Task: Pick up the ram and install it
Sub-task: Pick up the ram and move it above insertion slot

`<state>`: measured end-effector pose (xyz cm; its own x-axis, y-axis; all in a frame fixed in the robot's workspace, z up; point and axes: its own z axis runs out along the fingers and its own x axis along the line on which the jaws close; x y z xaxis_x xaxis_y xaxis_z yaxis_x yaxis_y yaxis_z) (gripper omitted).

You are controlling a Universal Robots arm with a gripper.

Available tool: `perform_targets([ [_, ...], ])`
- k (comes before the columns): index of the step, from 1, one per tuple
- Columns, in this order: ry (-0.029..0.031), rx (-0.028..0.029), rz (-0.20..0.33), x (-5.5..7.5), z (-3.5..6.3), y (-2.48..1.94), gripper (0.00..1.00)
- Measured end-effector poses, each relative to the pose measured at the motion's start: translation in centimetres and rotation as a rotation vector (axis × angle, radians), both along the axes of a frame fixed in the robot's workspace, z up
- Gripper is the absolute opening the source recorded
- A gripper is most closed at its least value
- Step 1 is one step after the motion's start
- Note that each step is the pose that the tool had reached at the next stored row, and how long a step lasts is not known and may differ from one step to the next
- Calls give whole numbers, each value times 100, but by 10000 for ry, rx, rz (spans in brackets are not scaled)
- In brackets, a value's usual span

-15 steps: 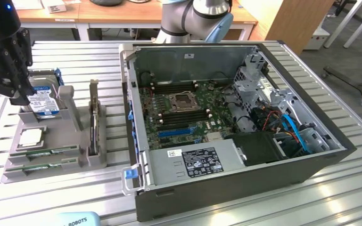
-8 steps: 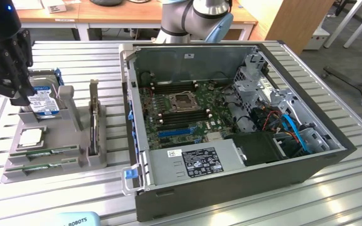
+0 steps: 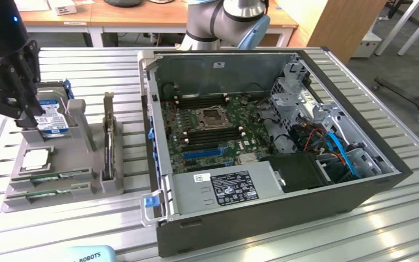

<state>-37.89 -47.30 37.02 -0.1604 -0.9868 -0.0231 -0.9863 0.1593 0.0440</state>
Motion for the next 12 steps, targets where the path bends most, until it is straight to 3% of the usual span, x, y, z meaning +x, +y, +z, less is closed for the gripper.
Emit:
perform_targets([
  [12,0,-1,85,0,-166,0,29],
])
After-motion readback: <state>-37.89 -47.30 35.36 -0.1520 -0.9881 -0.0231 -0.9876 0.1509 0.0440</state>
